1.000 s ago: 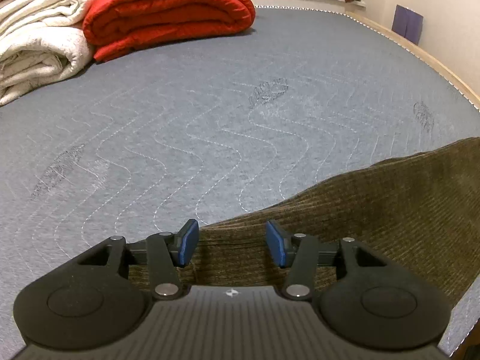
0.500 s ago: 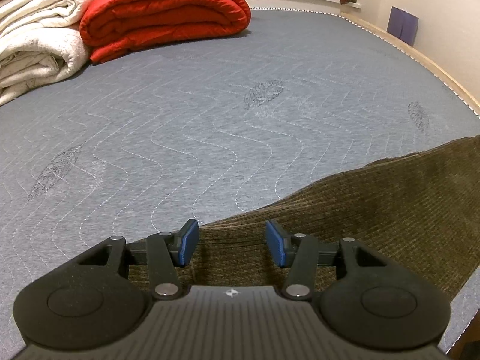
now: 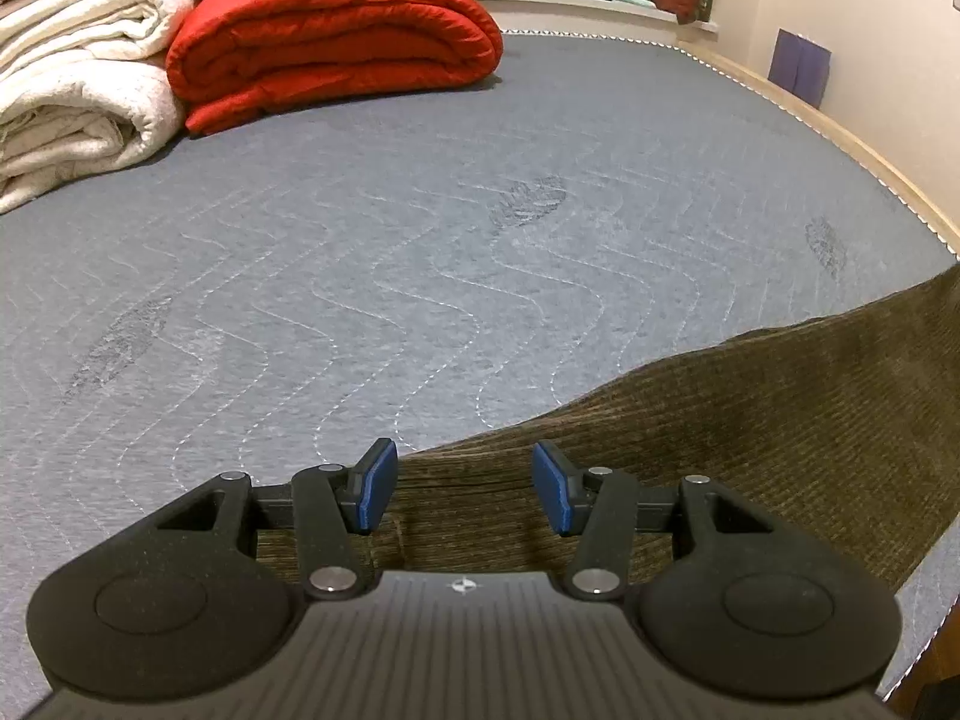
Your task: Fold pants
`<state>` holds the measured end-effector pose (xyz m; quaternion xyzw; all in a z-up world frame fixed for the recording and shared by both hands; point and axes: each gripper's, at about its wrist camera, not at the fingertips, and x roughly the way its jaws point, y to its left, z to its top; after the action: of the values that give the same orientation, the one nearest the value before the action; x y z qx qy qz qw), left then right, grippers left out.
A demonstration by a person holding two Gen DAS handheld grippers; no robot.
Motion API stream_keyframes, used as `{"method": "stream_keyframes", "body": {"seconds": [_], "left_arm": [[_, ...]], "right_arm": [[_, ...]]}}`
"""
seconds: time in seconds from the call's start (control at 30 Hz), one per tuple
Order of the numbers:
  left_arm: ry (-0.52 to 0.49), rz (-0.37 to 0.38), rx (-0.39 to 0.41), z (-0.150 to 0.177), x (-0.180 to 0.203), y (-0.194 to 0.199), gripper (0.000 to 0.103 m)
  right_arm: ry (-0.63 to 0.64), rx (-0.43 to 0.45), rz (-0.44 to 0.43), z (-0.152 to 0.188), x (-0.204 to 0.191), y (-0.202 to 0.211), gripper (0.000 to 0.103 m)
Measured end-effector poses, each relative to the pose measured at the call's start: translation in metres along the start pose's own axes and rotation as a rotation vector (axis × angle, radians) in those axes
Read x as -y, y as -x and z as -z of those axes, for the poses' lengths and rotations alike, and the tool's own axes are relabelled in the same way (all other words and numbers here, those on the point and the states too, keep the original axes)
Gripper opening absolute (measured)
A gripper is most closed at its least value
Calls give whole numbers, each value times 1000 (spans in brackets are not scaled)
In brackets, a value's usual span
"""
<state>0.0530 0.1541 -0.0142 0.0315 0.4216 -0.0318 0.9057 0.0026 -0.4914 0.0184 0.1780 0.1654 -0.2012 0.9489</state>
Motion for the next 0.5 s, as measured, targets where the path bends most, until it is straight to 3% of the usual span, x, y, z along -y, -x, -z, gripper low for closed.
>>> {"method": "stream_keyframes", "body": {"seconds": [0.1, 0.17, 0.27, 0.3, 0.37, 0.5], "left_arm": [[2, -4, -4, 1, -2, 0, 55], [-1, -6, -7, 1, -2, -1, 55], [-1, -5, -10, 1, -3, -1, 55], [-2, -2, -12, 1, -3, -1, 55], [-4, 6, -17, 2, -4, -2, 59], [-13, 24, -25, 4, -1, -2, 65]], "right_arm": [[278, 138, -143, 10, -87, 59, 22], [457, 200, -288, 33, -141, 97, 22], [686, 195, -524, 86, -204, 138, 22], [746, 157, -594, 105, -220, 146, 22], [907, -38, -773, 159, -251, 154, 25], [1073, -351, -954, 233, -270, 162, 26]]}}
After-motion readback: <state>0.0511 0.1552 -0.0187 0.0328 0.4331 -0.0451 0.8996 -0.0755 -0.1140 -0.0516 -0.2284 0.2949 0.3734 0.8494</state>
